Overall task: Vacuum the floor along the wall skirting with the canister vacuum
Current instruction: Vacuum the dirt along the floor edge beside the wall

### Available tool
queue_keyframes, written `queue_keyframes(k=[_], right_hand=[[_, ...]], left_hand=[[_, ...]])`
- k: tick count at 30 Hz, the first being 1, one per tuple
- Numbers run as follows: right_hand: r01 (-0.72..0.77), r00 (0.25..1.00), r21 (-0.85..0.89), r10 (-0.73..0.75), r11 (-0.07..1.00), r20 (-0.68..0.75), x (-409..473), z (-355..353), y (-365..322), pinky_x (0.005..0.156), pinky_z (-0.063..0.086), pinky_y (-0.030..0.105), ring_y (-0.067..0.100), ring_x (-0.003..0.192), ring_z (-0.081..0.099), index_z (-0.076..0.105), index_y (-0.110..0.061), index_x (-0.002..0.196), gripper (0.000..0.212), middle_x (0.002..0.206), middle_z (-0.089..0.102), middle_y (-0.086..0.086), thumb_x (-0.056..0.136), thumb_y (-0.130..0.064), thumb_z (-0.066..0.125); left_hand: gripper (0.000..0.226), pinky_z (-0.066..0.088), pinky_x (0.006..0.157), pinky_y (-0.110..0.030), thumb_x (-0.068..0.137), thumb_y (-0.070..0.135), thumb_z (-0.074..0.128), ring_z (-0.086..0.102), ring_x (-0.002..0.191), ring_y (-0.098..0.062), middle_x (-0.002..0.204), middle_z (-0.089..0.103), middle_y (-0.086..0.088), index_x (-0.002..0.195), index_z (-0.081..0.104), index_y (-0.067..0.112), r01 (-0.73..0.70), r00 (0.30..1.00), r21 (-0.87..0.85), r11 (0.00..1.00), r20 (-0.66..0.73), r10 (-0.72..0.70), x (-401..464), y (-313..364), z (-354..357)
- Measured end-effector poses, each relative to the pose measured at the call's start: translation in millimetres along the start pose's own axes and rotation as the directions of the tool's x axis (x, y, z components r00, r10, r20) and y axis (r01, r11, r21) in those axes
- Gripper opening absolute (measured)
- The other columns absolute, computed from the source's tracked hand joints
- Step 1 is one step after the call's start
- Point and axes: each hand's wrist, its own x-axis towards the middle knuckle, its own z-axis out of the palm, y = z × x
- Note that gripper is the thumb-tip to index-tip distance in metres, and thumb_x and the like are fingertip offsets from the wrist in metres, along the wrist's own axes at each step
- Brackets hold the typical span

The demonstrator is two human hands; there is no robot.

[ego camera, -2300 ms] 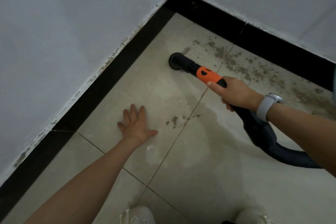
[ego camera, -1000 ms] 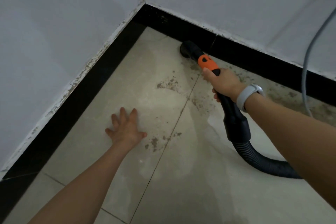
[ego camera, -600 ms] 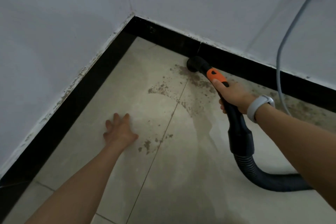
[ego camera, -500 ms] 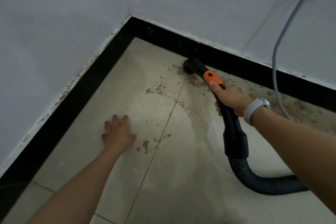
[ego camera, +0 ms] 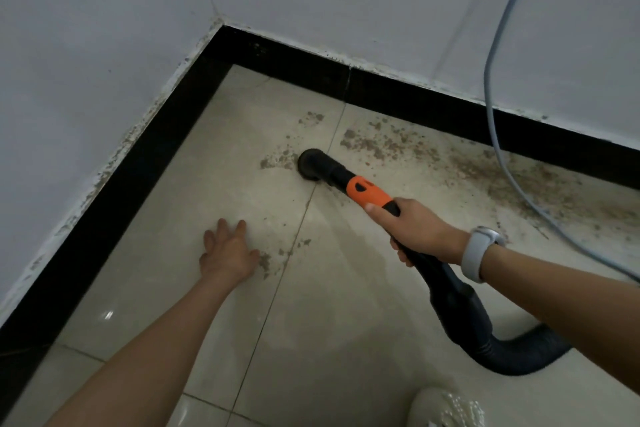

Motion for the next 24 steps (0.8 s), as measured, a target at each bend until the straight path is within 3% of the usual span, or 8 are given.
queue_keyframes(k=[5,11,13,18,24], right_hand=[[0.088,0.996,-0.187,-0.084,0.979,0.027,-18,10,9,0.041,0.046,0.025,0.017,0.039,0.054,0.044,-0.018,0.081,0.036,0.061,0.058,0.005,0.092,-0.052,0.049],[0.069,0.992,-0.018,-0.071,0.997,-0.109,5,-20,-1,0.042,0.049,0.028,0.020,0.042,0.055,0.047,-0.014,0.084,0.040,0.061,0.057,0.006,0.092,-0.053,0.047],[0.068,0.996,-0.031,-0.070,0.997,-0.056,6,-17,-2,0.042,0.047,0.026,0.019,0.041,0.055,0.046,-0.016,0.083,0.038,0.061,0.057,0.006,0.093,-0.052,0.047],[0.174,0.983,-0.308,-0.150,0.935,0.102,3,11,-4,0.042,0.048,0.024,0.015,0.040,0.055,0.045,-0.019,0.086,0.034,0.062,0.058,0.001,0.092,-0.053,0.048],[0.099,0.992,-0.133,-0.108,0.986,-0.065,30,-4,-22,0.040,0.046,0.024,0.015,0.039,0.055,0.046,-0.014,0.085,0.038,0.063,0.058,0.007,0.094,-0.051,0.046]], left_hand=[[0.071,0.020,0.115,-0.047,0.096,0.039,0.047,-0.005,0.145,-0.034,0.159,-0.008,-0.007,0.152,0.007,0.023,-0.012,1.000,0.018,1.000,-0.005,0.012,-5,0,6],[0.070,0.020,0.114,-0.046,0.096,0.037,0.047,-0.003,0.145,-0.033,0.159,-0.008,-0.006,0.152,0.006,0.024,-0.027,1.000,0.045,0.999,0.002,0.027,-6,-2,4],[0.068,0.022,0.113,-0.047,0.096,0.035,0.046,-0.002,0.145,-0.033,0.159,-0.007,-0.005,0.152,0.007,0.025,-0.037,0.999,0.055,0.998,0.002,0.037,-7,-3,2],[0.063,0.026,0.110,-0.046,0.097,0.035,0.044,0.003,0.143,-0.033,0.159,-0.002,-0.003,0.150,0.012,0.029,-0.053,0.997,0.089,0.995,-0.049,0.057,-8,-6,2],[0.061,0.026,0.109,-0.045,0.097,0.030,0.044,0.004,0.143,-0.032,0.159,0.001,-0.004,0.150,0.015,0.028,-0.055,0.997,0.052,0.997,-0.058,0.058,-9,-6,2]])
